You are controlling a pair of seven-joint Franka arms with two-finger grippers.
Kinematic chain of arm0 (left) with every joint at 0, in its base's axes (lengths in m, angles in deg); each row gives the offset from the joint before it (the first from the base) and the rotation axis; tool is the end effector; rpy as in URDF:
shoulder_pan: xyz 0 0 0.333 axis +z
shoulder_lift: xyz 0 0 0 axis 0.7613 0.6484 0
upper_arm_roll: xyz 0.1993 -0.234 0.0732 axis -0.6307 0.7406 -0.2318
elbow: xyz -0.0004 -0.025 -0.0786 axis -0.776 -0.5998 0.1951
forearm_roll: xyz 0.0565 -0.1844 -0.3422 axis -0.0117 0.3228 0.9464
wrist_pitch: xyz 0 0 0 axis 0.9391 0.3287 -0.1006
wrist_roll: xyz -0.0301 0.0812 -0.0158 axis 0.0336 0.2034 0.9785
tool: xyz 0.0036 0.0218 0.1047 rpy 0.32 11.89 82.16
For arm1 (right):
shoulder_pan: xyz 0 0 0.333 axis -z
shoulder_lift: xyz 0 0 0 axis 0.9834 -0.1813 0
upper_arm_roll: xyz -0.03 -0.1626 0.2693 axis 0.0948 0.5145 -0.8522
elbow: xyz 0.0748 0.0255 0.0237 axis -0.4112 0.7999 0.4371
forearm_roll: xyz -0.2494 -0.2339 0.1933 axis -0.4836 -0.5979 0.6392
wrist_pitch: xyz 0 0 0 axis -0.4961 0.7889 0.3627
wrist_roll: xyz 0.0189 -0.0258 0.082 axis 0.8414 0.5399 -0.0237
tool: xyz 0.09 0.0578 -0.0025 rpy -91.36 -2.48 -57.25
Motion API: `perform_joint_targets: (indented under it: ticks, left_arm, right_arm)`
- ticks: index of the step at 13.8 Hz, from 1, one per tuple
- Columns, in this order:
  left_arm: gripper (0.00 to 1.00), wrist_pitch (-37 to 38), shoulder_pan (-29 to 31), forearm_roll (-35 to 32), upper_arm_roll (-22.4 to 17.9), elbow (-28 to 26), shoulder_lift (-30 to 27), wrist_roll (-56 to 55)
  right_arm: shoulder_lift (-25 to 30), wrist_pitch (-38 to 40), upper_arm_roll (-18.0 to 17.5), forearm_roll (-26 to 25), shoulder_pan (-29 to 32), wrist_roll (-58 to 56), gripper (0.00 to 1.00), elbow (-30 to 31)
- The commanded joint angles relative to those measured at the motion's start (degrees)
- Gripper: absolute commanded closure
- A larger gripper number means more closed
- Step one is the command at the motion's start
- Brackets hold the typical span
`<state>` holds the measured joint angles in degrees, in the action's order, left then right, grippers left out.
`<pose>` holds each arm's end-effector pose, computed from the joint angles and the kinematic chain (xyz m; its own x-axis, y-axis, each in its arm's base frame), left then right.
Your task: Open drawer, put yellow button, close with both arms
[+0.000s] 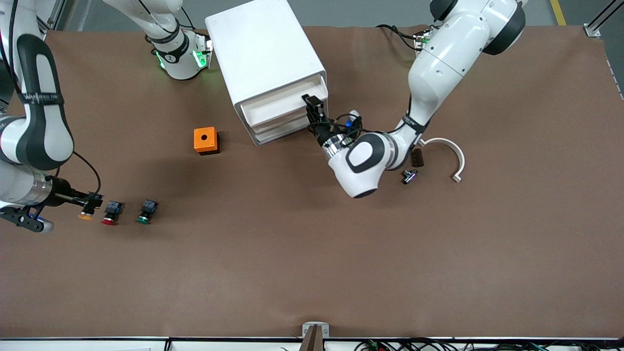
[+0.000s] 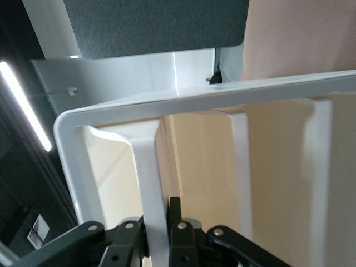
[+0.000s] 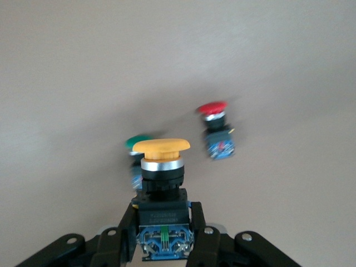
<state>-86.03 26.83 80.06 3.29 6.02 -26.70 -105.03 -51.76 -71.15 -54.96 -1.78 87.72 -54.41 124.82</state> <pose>0.4736 -0.4567 0.2228 -0.4930 0.8657 -0.0872 0.0879 -0.0501 -0.9949 0.6307 -0.1029 0.3718 0.9104 -0.3975 -0.1150 -0.4040 -0.9140 -0.0388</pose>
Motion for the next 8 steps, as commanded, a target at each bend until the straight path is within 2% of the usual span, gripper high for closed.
perform_joint_targets:
  ticks: [1,5,8]
  left_arm:
    - [0.88,-4.48,2.44,0.64,-1.24,1.29,0.81,2.02]
    - [0.86,-5.37,4.90,0.73,-1.24,2.62,0.99,2.29]
    - [0.84,-5.72,6.39,0.73,-1.24,2.97,1.25,2.82]
  right_arm:
    - [7.19,5.05,0.39,2.23,-4.19,9.04,1.00,1.62]
    - [13.17,9.20,0.31,2.23,-15.17,28.54,1.00,1.09]
    - [14.85,9.90,0.31,2.23,-25.53,45.06,1.00,0.04]
